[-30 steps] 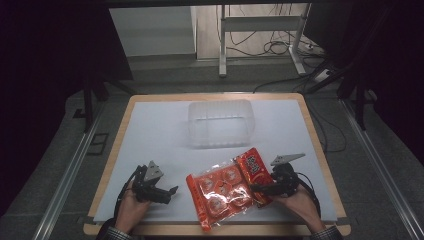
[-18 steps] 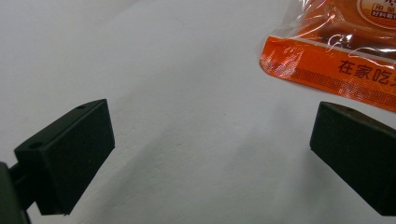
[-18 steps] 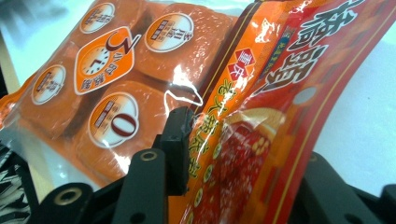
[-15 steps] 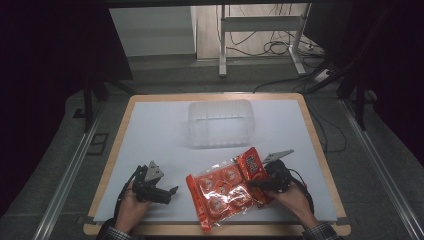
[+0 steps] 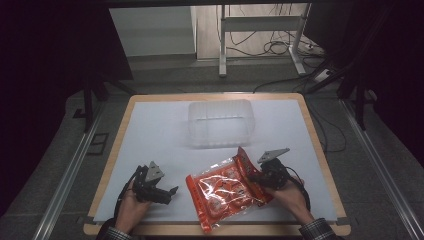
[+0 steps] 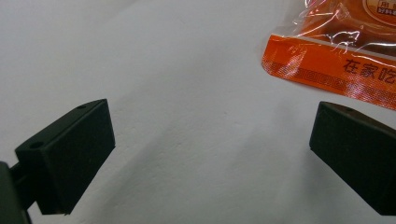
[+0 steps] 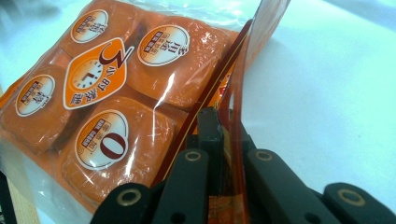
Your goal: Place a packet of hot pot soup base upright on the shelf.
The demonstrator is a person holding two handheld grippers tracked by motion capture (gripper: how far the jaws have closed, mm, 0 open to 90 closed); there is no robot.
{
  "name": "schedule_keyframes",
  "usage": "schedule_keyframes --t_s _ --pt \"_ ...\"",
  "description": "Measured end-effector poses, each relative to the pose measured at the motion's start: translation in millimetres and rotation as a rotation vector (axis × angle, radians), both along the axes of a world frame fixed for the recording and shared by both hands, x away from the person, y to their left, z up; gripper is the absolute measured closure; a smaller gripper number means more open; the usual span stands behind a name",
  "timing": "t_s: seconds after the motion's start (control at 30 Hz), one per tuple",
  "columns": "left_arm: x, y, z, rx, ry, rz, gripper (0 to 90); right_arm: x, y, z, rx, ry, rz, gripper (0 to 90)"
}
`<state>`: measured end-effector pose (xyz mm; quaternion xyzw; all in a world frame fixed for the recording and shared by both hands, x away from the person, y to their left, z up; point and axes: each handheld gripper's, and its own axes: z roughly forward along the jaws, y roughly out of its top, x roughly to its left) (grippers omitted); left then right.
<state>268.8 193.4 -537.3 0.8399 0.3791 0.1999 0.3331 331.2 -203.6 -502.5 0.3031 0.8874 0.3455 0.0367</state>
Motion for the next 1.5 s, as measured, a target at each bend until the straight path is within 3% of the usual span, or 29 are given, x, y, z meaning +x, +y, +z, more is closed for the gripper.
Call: schedule_keyframes --t_s 0.33,0.67,0.93,1.5 --pt "-0.5 -0.1 0.8 0.007 -0.009 0.001 0.0 -3.8 -0.9 16.1 0.044 0.009 -0.028 88.9" --pt "-0.8 0.2 1.2 0.005 -0.013 0.006 0.0 0.9 -1.4 45.2 0.164 0.052 -0.026 89.0" --pt "-1.0 0.3 1.9 0.006 -0.017 0.006 0.0 0.0 8.7 70.8 0.168 0.034 0.022 89.0" --pt "-1.2 1.5 3.3 -0.010 -0.021 0.012 0.0 1.1 20.6 130.7 0.147 -0.030 0.053 89.1"
